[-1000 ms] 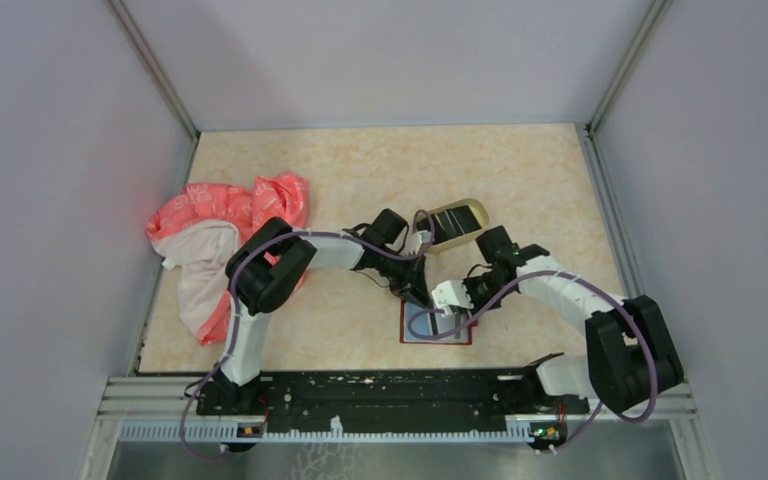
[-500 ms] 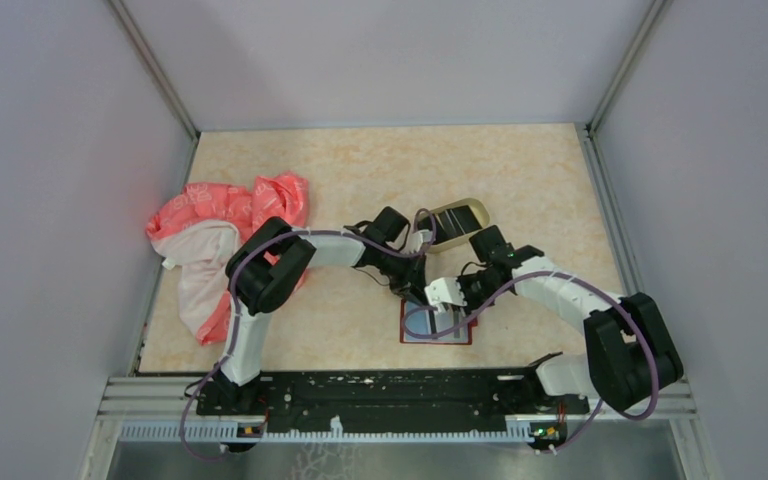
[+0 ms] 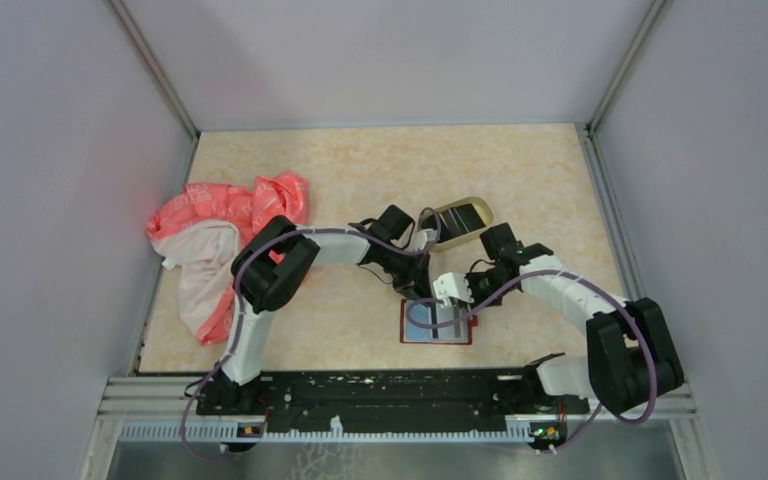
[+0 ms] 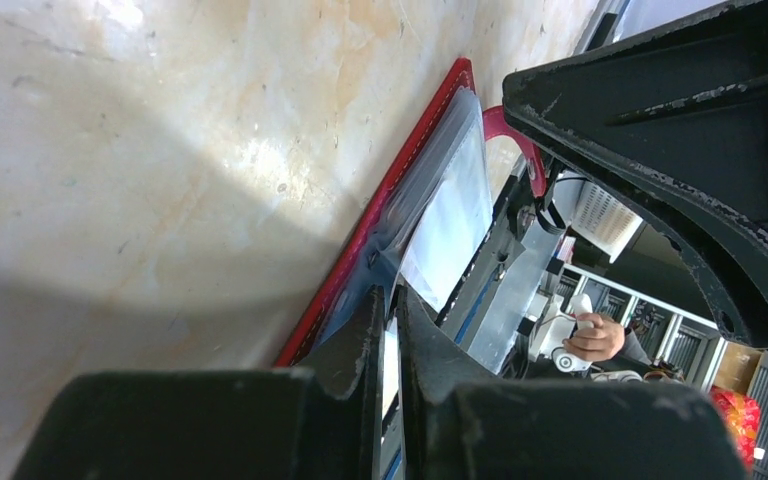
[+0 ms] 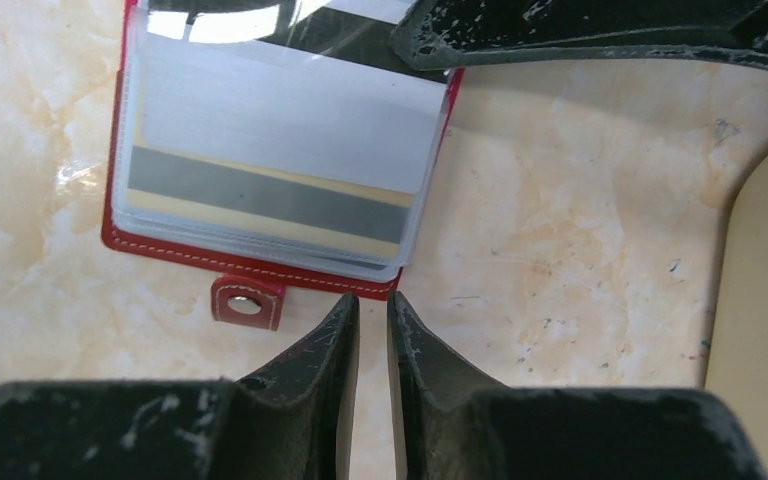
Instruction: Put the credit cards into the card holder
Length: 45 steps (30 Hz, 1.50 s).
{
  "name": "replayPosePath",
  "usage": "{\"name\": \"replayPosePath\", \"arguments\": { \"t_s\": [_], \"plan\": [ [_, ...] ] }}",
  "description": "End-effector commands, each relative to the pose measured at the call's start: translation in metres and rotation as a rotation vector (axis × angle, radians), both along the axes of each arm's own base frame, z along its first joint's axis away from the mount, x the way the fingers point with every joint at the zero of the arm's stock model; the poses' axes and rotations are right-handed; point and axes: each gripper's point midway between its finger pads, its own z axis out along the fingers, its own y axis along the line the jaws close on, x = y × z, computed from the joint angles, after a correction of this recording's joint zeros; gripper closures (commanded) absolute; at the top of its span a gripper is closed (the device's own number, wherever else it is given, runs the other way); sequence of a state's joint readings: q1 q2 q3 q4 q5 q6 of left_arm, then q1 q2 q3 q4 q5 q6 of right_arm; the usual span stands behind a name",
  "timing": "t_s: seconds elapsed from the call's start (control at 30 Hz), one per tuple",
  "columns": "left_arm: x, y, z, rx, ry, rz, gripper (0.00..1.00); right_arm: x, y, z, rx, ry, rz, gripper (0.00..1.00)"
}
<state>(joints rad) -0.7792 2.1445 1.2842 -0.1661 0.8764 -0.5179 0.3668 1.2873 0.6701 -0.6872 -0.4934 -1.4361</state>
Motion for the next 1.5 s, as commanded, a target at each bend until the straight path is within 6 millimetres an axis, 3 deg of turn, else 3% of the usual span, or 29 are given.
{"name": "replayPosePath", "arguments": {
  "t_s": [0.0,0.37,0.73,0.9,1.17,1.47],
  "plan": [
    [0.003,-0.006,-0.006,0.007,-0.036,-0.019,0.88,0.0,0.003,0.013,0.024,0.014,0.027,0.83],
    [0.001,-0.017,-0.006,-0.008,-0.039,-0.014,0.87,-0.016,0.012,0.001,0.05,0.117,0.063,0.85],
    [-0.001,-0.022,-0.004,-0.024,-0.037,0.005,0.83,-0.011,0.032,0.0,0.08,0.089,0.057,0.85],
    [-0.002,-0.022,0.002,-0.054,-0.038,0.028,0.78,-0.011,0.038,0.007,0.118,0.08,0.057,0.84],
    [0.007,-0.011,0.011,-0.041,-0.109,0.108,0.64,-0.003,0.029,0.026,0.14,0.033,0.031,0.82],
    [0.013,-0.009,0.013,-0.032,-0.142,0.138,0.58,-0.024,0.063,0.054,0.317,0.018,0.135,0.8]
  ]
}}
